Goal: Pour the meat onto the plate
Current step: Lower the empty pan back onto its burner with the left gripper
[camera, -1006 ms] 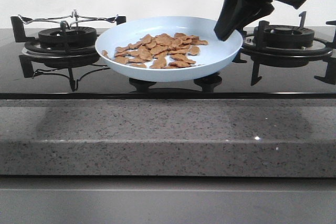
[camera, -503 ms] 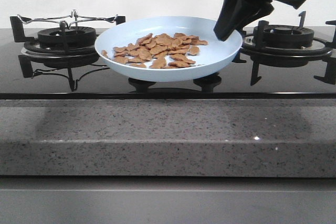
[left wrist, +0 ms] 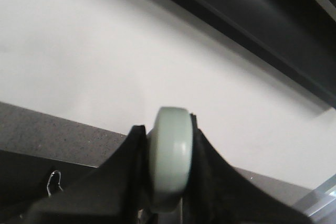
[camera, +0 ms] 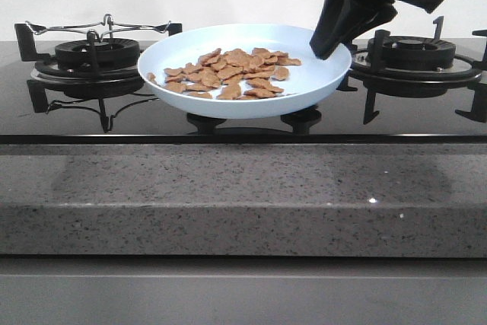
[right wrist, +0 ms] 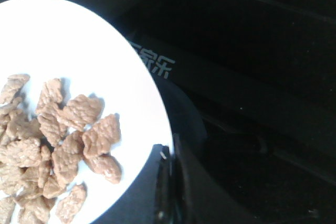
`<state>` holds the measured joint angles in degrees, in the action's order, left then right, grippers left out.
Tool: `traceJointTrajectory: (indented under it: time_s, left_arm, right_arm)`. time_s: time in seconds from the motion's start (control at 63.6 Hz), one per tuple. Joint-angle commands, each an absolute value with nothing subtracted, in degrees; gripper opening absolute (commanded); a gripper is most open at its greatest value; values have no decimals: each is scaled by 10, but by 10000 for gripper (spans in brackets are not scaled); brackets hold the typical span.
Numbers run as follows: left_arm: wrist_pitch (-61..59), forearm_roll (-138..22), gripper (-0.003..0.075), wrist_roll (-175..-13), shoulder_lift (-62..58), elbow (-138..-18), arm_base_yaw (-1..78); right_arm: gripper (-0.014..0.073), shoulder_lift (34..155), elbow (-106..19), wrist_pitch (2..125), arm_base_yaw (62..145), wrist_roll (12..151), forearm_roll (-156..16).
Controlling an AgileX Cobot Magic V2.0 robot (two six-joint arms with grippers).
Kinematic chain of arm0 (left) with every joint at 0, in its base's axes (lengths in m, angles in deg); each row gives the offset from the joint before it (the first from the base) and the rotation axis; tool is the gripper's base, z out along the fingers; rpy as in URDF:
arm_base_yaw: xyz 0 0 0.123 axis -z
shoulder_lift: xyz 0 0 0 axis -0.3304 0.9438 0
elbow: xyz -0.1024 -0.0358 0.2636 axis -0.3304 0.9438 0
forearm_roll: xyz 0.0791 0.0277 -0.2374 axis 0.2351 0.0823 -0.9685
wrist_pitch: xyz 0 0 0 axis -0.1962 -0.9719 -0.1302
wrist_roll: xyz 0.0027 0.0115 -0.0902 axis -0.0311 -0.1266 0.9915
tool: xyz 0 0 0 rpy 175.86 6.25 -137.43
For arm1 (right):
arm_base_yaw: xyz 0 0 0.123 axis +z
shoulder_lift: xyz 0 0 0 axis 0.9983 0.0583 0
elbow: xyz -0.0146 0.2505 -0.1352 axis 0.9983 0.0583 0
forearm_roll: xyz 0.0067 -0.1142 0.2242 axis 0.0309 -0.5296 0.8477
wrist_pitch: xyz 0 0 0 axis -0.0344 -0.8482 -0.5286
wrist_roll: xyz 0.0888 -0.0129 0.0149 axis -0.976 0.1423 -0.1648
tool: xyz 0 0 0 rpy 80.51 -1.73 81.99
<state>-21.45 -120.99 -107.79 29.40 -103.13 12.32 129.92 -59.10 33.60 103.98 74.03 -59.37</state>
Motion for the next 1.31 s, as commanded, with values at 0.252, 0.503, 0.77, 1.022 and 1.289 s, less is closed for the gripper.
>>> traceJointTrajectory:
  time_s: [0.252, 0.503, 0.77, 1.022, 1.289]
  left_arm:
    - [-321, -1345, -20, -1013, 391, -1052, 56]
    - [-366, -1334, -20, -979, 449, -1052, 48]
    - [-365, -1266, -7, -970, 456, -1051, 48]
    - [-360, -1221, 330, -972, 456, -1051, 48]
    - [-373, -1181, 525, -972, 445, -1054, 15]
  right_arm:
    - [-67, 1271, -604, 355, 1039, 749, -580]
    - [-67, 1271, -604, 355, 1039, 749, -580]
    - [-67, 1271, -604, 355, 1039, 749, -580]
    - [-67, 1271, -604, 355, 1039, 749, -580]
    - [-67, 1271, -604, 355, 1039, 749, -580]
